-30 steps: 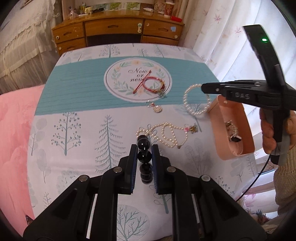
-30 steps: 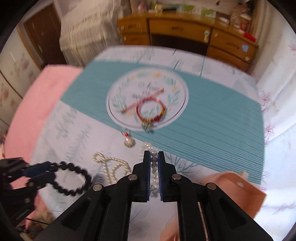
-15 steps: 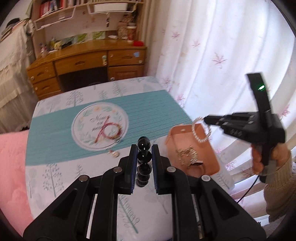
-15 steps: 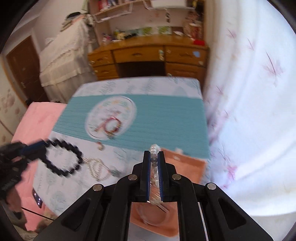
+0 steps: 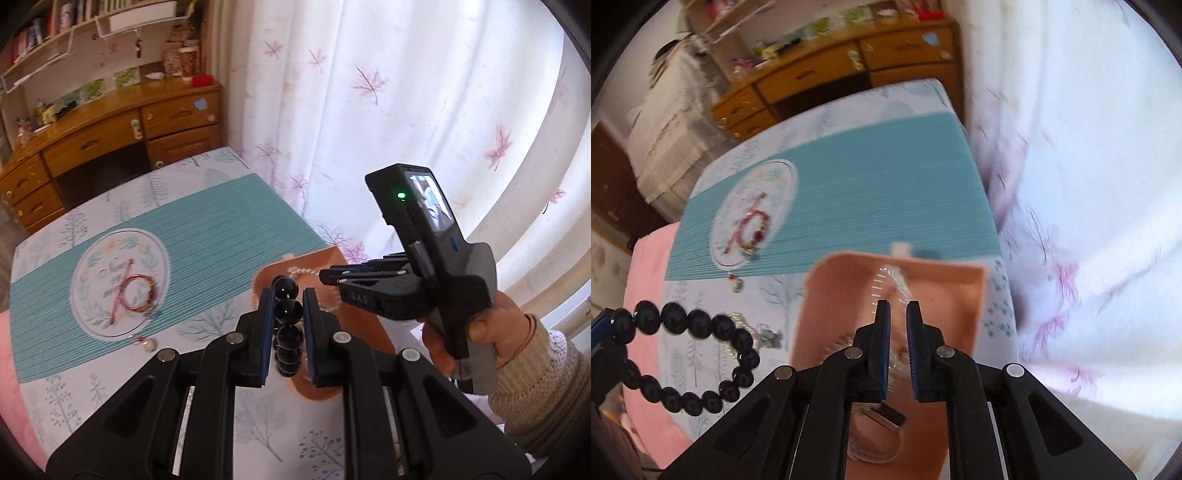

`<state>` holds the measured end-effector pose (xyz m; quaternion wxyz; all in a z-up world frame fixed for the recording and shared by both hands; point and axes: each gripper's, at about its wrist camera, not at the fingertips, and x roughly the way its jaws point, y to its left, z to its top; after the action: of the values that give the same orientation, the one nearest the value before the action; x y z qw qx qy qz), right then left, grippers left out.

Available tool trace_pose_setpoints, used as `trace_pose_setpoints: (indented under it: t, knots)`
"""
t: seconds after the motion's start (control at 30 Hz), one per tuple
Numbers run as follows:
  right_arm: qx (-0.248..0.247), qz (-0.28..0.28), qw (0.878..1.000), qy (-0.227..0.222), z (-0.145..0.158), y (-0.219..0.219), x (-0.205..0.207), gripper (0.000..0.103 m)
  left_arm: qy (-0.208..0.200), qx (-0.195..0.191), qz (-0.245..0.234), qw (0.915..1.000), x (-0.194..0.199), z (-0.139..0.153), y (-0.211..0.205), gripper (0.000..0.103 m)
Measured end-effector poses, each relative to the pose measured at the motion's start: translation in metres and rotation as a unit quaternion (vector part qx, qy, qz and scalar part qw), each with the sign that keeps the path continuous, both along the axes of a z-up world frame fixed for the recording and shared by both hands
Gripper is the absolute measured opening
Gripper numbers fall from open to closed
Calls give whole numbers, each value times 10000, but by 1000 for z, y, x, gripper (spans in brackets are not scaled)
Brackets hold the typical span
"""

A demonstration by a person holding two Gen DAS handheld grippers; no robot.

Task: Organize jewelry
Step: 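Lift the black bead bracelet and pearl necklace into the peach tray and release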

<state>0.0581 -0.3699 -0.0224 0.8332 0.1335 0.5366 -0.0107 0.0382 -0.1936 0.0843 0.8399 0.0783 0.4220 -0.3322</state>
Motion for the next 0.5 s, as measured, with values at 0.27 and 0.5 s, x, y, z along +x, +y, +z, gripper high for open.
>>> trace_pose_setpoints:
  t: [0.27, 0.5]
  knots:
    - [71, -609, 9971, -442, 26, -39, -54, 13, 466, -82, -439, 9979, 24, -47, -64, 13]
    - [14, -673, 9963, -542, 47, -46, -83, 18, 1118, 62, -65, 9937, 61, -102, -73, 15]
